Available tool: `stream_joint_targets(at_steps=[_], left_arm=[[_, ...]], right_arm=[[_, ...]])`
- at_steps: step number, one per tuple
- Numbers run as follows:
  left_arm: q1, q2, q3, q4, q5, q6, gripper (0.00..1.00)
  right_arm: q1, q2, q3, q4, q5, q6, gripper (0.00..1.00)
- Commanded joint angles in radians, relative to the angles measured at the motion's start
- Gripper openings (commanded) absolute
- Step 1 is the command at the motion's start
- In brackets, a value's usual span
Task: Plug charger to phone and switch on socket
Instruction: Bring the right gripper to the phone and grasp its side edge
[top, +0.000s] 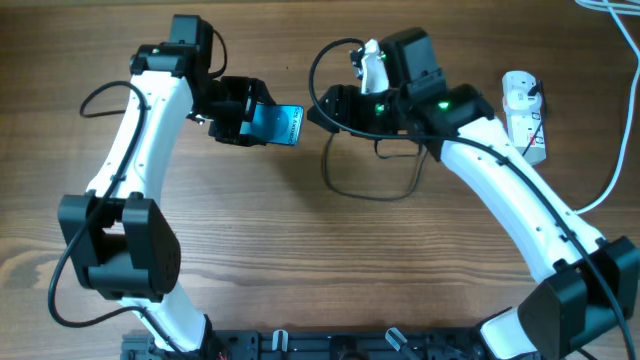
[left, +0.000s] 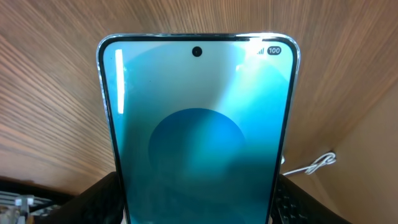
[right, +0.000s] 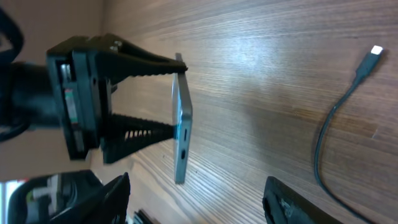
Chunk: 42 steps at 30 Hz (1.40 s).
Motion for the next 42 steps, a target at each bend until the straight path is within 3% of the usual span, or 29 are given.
stream_joint_targets(at_steps=[1, 15, 25, 30, 42], left_arm=[[-0.016, -0.042, 0.024, 0.006, 0.002, -0.051, 0.04], [-0.022, -0.042, 0.024, 0.006, 0.002, -0.050, 0.04], [-0.022, -0.042, 0.024, 0.006, 0.002, -0.049, 0.05], [-0.022, -0.042, 0.024, 0.006, 0.002, -0.050, 0.05], [-0.022, -0.042, 0.024, 0.006, 0.002, -0.050, 0.05]], right_arm=[[0.030, 0.014, 0.021, 0.044, 0.061, 0.066, 0.68], [0.125, 0.159, 0.021, 0.156, 0.073, 0.115, 0.59], [0.148, 0.202, 0.021, 0.220, 0.072, 0.130, 0.46], [0.148, 0.202, 0.021, 0.237, 0.071, 0.130, 0.34], [0.148, 0.202, 0.021, 0.235, 0.063, 0.130, 0.22]])
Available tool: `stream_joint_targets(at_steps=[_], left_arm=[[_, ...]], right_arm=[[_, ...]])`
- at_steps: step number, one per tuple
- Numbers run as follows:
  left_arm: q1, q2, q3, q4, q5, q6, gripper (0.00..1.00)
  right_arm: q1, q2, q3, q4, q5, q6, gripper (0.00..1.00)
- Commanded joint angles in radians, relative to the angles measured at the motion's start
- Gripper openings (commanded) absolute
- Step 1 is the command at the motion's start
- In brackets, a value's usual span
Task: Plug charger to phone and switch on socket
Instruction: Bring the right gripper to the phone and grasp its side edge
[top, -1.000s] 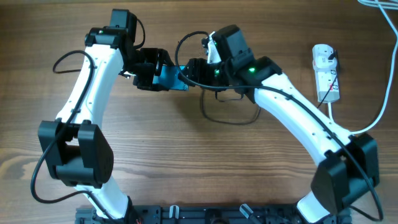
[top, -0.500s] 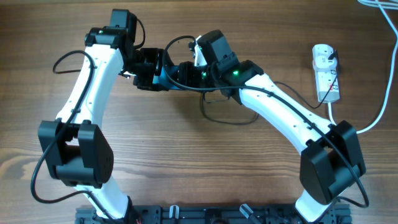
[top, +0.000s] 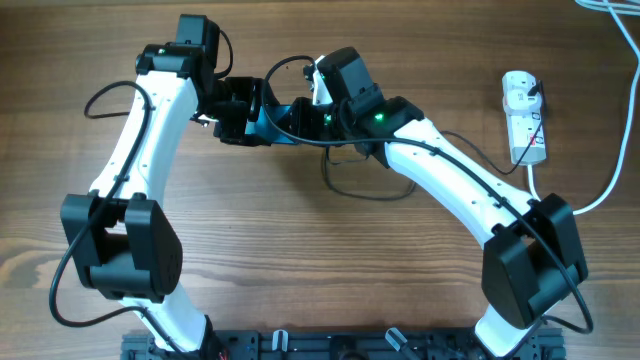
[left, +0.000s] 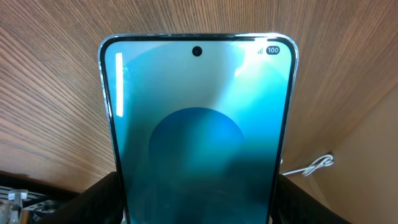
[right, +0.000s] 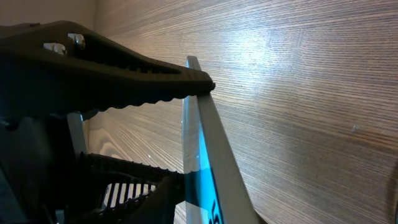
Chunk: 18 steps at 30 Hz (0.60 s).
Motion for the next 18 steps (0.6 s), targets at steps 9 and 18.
stream_joint_targets(at_steps=[9, 18], left_arm=[[-0.005, -0.042, 0.024, 0.002, 0.002, -0.009, 0.06], [-0.005, -0.042, 0.024, 0.002, 0.002, -0.008, 0.18]], right_arm=[[0.005, 0.023, 0.020, 0.027, -0.056, -0.003, 0.04], [0.004, 0.023, 0.020, 0.090, -0.145, 0.026, 0.04]])
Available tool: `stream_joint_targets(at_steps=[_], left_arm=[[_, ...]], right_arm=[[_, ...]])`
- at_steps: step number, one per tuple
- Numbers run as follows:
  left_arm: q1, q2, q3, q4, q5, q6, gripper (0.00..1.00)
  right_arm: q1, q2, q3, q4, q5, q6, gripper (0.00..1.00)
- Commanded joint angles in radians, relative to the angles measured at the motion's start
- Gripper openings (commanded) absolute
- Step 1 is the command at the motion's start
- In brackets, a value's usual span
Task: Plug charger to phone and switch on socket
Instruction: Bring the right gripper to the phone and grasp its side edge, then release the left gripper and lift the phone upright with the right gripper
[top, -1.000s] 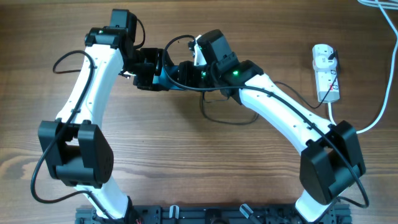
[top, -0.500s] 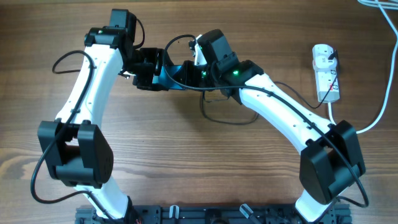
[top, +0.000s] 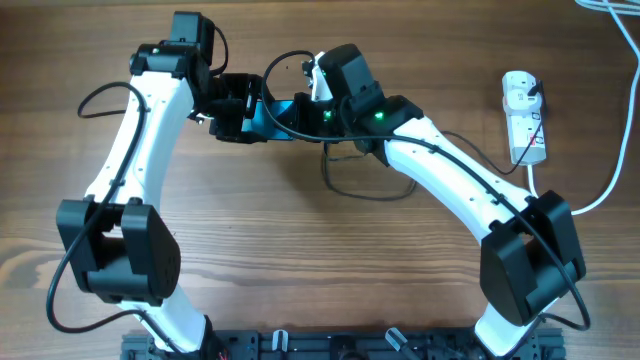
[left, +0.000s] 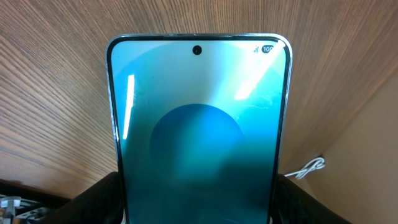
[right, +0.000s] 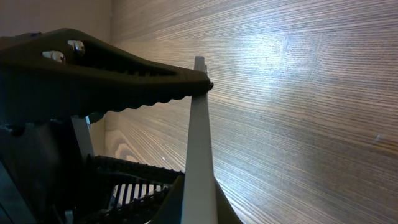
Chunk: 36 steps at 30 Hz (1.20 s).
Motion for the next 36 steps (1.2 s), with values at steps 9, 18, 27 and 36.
stream_joint_targets(at_steps=[9, 18, 27, 36], left_arm=[[-0.014, -0.025, 0.018, -0.008, 0.027, 0.000, 0.54], [-0.013, -0.026, 0.018, -0.021, 0.027, 0.010, 1.00], [0.014, -0.026, 0.018, -0.005, 0.020, 0.210, 1.00], [0.064, -0.026, 0.018, 0.018, 0.015, 0.552, 1.00]], right_arm=[[0.007, 0.011, 0.018, 0.037, -0.111, 0.015, 0.04], [0.006, 0.011, 0.018, 0.034, -0.131, 0.022, 0.04], [-0.088, 0.010, 0.018, -0.056, -0.135, -0.019, 0.04], [-0.229, 0.001, 0.018, -0.137, -0.153, -0.155, 0.04]])
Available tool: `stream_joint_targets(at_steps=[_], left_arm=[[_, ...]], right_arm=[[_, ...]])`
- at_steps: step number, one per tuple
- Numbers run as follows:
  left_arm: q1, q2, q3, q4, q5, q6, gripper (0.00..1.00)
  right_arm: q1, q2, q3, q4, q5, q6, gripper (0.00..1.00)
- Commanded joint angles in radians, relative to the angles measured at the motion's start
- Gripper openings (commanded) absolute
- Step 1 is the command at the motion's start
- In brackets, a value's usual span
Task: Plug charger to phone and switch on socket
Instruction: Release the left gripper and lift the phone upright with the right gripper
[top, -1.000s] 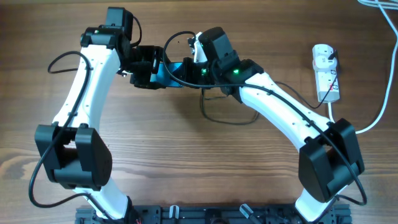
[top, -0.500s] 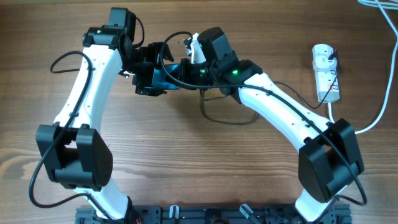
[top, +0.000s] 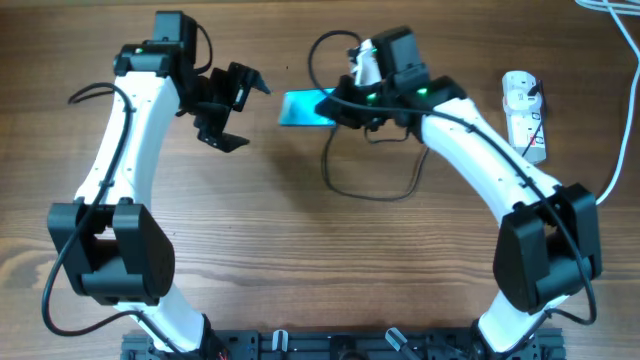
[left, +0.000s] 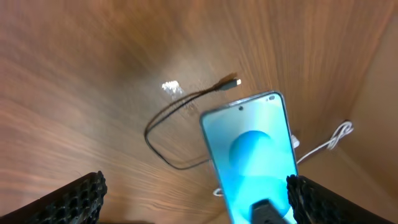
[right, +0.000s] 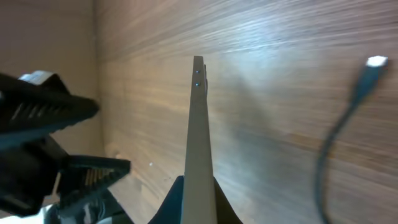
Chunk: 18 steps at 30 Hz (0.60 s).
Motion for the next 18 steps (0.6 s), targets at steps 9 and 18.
stream_joint_targets(at_steps=[9, 18], left_arm=[[-0.032, -0.022, 0.014, 0.113, 0.043, 0.275, 0.98], [-0.038, -0.021, 0.014, 0.265, 0.233, 0.307, 0.97]], right_arm=[[-0.138, -0.117, 0.019, 0.003, -0.141, -0.048, 0.04], [-0.243, -0.284, -0.018, -0.019, -0.140, -0.045, 0.04]])
